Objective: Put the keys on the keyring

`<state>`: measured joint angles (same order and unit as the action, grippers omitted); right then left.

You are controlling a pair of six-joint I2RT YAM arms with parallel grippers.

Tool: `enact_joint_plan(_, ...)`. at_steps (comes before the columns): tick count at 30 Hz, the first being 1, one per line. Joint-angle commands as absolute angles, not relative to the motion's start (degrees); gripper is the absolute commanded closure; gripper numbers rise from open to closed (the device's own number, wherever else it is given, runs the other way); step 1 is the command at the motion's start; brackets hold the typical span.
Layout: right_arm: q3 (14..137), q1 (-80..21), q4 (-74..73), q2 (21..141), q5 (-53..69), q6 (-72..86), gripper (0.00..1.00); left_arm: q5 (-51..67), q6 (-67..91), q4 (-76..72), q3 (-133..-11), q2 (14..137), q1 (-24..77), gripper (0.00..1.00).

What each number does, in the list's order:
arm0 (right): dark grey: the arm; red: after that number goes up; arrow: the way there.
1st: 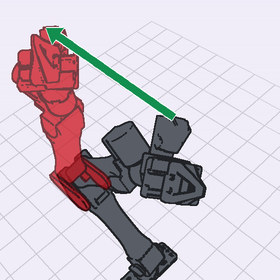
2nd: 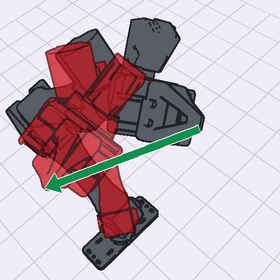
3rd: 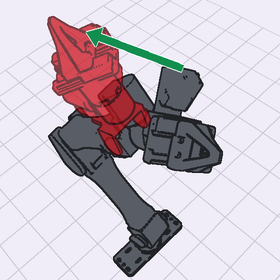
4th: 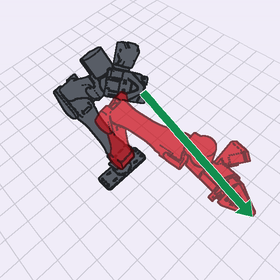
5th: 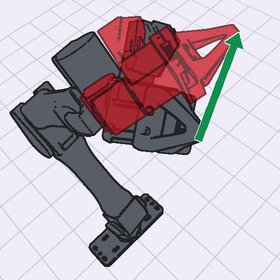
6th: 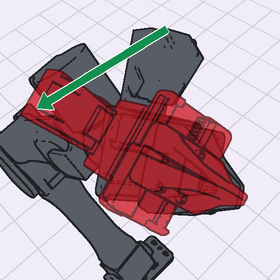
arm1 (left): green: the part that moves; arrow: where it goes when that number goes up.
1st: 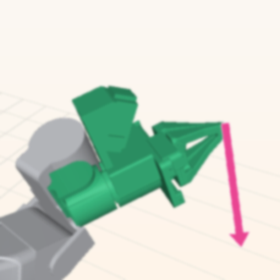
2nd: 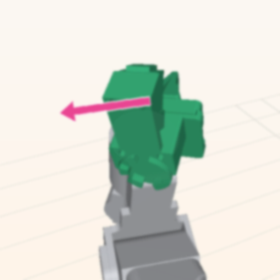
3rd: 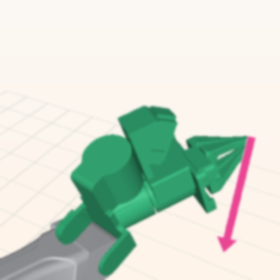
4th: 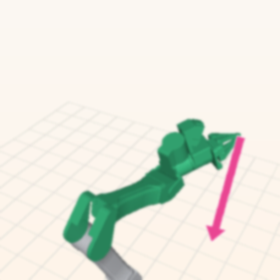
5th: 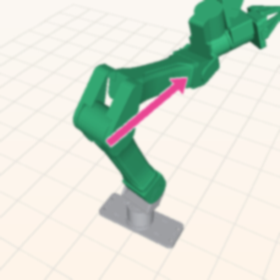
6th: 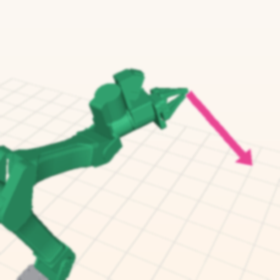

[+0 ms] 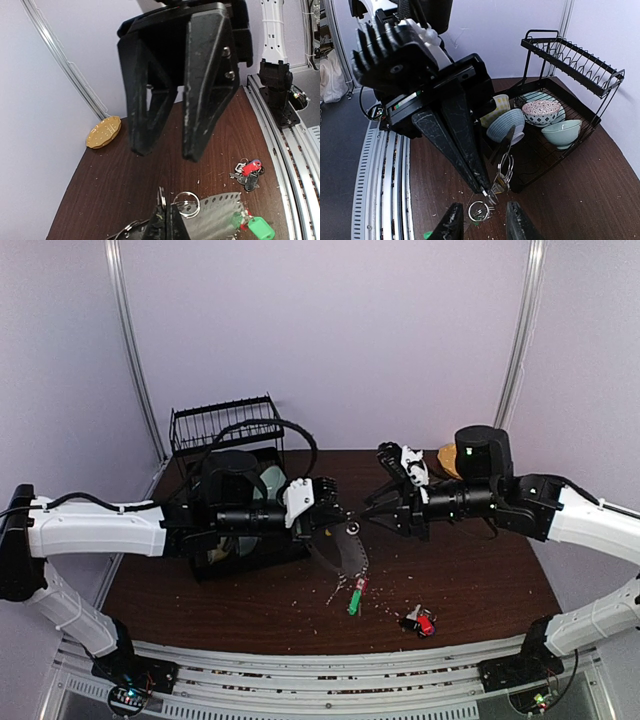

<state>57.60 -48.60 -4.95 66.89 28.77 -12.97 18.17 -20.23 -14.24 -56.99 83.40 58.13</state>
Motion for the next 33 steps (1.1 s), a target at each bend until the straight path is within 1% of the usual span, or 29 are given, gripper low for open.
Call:
enact_joint_plan(1,63.43,-48.78,-10.86,70.54,31.2,-18.61,0.67,20.11,-22.17,-15.98,-58.68,80.96,58.56,1.0)
enact_joint_plan(6,64.71,-48.79,-12.12,73.35,32.56,-18.91,0.66,20.83,-21.75,-16.14,-58.8,81.13,58.54,1.0)
enact_joint_plan(9,63.88,-48.78,-11.12,73.39,33.31,-18.52,0.69,21.14,-21.45,-16.81,-58.35,80.95,58.54,1.0)
enact_joint_plan(11,63.66,-48.79,-11.03,73.32,33.38,-18.3,0.72,21.39,-21.45,-16.94,-58.3,81.03,58.54,1.0)
enact_joint_plan(17,63.41,-48.81,-10.58,73.71,30.95,-18.55,0.76,23.6,-20.99,-18.89,-57.54,80.46,58.54,1.0)
enact_joint_plan(22,62.49,-48.78,-10.92,72.37,30.74,-19.41,0.75,24.4,-20.74,-20.56,-56.27,79.72,58.54,1.0)
enact_joint_plan(27,61.67,-48.83,-10.92,71.52,31.74,-19.7,0.79,24.78,-20.83,-20.36,-56.83,80.15,58.54,1.0)
enact_joint_plan(30,61.77,-48.83,-10.67,71.33,32.36,-19.13,0.86,24.94,-20.83,-19.95,-57.11,80.52,58.54,1.0)
enact_joint_plan(31,61.77,-48.79,-10.52,71.24,32.94,-19.0,0.87,25.14,-20.83,-19.72,-57.23,80.66,58.54,1.0)
enact_joint_plan(33,61.6,-48.78,-9.9,71.11,33.74,-18.54,0.85,25.44,-20.82,-19.39,-57.29,81.01,58.54,1.0)
